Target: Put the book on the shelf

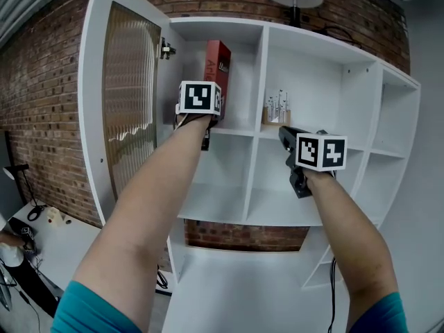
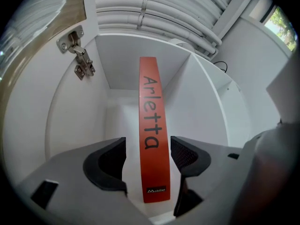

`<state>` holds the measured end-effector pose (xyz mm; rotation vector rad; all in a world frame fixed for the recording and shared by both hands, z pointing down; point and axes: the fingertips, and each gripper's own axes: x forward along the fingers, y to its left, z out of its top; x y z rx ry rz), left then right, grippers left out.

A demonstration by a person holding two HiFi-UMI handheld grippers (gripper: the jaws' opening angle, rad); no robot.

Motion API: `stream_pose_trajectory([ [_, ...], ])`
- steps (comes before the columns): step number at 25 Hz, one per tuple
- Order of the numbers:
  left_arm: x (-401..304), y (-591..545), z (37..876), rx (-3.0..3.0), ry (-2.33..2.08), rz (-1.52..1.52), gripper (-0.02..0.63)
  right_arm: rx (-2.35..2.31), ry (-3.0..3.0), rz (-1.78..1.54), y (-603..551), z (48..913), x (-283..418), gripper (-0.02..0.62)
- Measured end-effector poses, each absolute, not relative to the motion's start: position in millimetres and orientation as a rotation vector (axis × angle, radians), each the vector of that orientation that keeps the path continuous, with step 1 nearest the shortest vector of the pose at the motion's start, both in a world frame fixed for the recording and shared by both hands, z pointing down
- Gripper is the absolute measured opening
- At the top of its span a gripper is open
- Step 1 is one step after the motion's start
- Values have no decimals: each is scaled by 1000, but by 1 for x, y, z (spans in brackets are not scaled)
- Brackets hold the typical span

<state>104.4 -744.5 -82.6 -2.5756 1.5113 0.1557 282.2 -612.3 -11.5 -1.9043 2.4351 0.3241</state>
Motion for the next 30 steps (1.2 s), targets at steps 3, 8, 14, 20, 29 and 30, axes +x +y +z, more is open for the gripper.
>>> stream_pose_trajectory([
  [3,98,-732,-80,-2570,1512,150,288,-1898,2437,324,-606,-11,278,21],
  [8,99,-699,-73,-2595,1450,154,288,-1884,2449,316,-590,-5,269,21],
  [14,116,-643,-52,-2649,1294,124,287,-1857,2467,300,-565,6,262,21],
  [20,119,-596,-16,-2681,1199,103,287,-1828,2483,283,-542,23,257,21],
  [29,108,-523,92,-2717,1040,113,277,-1761,2549,252,-504,74,242,21],
  [30,107,-514,108,-2733,1018,113,272,-1748,2566,244,-499,84,238,21],
])
